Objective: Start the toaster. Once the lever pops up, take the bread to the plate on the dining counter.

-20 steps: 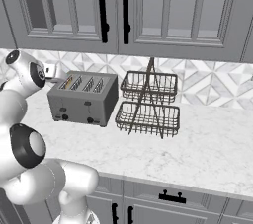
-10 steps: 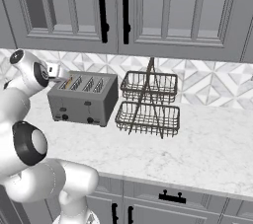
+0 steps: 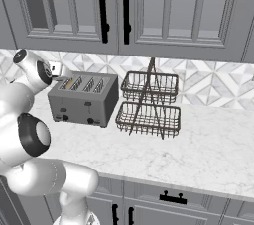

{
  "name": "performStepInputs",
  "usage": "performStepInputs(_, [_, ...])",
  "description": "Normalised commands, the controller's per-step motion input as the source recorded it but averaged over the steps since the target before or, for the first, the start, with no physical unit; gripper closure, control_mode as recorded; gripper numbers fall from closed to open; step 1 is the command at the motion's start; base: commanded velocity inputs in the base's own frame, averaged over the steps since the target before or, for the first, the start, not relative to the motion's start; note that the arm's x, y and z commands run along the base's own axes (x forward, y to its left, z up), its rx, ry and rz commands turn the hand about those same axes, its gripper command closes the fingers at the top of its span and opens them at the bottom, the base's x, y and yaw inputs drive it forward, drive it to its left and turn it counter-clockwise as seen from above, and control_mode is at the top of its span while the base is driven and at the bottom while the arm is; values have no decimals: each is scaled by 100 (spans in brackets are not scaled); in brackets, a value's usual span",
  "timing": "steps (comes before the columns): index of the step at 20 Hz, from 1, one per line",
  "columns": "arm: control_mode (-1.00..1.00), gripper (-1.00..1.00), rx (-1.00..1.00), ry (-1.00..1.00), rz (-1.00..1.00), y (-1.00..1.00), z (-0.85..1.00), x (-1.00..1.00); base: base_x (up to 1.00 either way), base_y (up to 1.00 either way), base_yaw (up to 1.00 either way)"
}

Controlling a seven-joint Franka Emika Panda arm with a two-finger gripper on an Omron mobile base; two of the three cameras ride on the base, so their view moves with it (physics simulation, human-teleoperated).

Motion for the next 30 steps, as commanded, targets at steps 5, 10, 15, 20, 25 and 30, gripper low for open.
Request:
performStepInputs(5, [-100, 100, -6, 0, 0, 15, -17, 7, 0, 0, 0])
performStepInputs(10, [-100, 100, -4, 0, 0, 11, -9, 1, 0, 0, 0])
performStepInputs(15, [-100, -100, -1, 0, 0, 6, 0, 2, 0, 0, 0])
performStepInputs(20, [-100, -100, 0, 0, 0, 5, -2, 1, 0, 0, 0])
performStepInputs(25, [-100, -100, 0, 0, 0, 3, -1, 1, 0, 0, 0])
performStepInputs(30, [-100, -100, 0, -2, 0, 1, 0, 4, 0, 0, 0])
